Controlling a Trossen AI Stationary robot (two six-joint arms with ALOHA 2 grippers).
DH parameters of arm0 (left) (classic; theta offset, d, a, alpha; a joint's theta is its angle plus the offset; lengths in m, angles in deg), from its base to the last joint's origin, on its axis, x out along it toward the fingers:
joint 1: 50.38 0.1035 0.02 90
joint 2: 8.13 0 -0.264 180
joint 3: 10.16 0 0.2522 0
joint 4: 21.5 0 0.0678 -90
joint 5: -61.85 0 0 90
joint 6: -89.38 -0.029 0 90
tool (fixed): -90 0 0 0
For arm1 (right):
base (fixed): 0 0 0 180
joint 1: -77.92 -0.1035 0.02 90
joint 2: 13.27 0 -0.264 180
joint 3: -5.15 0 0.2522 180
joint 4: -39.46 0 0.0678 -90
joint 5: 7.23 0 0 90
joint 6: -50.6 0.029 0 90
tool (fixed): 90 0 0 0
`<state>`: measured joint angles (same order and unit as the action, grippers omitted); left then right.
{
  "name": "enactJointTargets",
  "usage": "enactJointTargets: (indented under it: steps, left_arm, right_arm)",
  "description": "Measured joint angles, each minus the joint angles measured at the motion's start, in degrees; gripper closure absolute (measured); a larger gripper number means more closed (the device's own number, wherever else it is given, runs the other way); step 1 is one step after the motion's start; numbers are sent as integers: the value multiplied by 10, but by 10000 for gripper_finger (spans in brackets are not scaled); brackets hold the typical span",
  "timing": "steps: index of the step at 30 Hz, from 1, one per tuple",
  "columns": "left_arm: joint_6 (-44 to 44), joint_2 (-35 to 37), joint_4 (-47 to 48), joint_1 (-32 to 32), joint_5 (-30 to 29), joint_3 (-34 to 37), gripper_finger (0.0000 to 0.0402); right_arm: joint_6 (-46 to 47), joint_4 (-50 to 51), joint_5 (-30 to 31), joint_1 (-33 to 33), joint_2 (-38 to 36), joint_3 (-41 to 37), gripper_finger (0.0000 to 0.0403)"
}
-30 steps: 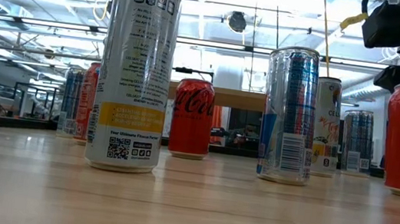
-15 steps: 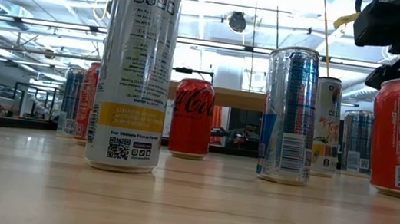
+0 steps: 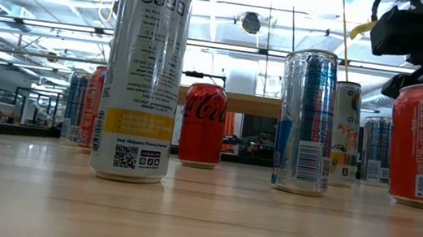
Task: Place canned beverage on shelf
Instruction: Put the middle red soda can on the shelf
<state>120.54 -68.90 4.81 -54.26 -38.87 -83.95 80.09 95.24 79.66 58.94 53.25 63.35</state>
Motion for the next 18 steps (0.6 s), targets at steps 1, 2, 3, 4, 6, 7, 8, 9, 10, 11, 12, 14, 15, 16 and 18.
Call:
enactJointTargets:
  steps: [1,2,3,4,6,7,8,9,10,11,12,14,15,16,18]
  left_arm:
    - [0,0,0,0,0,0,402]
    - [0,0,0,0,0,0,402]
    - [0,0,0,0,0,0,402]
    - [0,0,0,0,0,0,402]
    - [0,0,0,0,0,0,402]
    - [0,0,0,0,0,0,402]
    - [0,0,0,0,0,0,402]
    - [0,0,0,0,0,0,402]
    - [0,0,0,0,0,0,402]
    - [0,0,0,0,0,0,402]
    - [0,0,0,0,0,0,402]
    - [0,0,0,0,0,0,402]
    - [0,0,0,0,0,0,402]
    - [0,0,0,0,0,0,402]
    - [0,0,0,0,0,0,402]
  right_arm:
    - [-3,-1,0,2,0,0,100]
    - [-5,-1,0,3,0,0,106]
    - [-7,-2,0,3,0,0,112]
    - [-10,-2,1,3,0,0,116]
    - [-18,-5,3,3,0,0,122]
    - [-19,-7,3,3,0,0,124]
    - [-19,-9,3,3,0,0,125]
    - [-17,-11,3,3,0,0,125]
    - [-15,-12,3,3,0,0,125]
    - [-10,-14,3,3,0,0,125]
    - [-4,-16,2,3,0,0,126]
    - [10,-18,0,3,-1,0,126]
    - [17,-18,-1,3,-3,0,126]
    - [24,-18,-1,3,-4,1,127]
    - [33,-15,-2,3,-5,9,127]
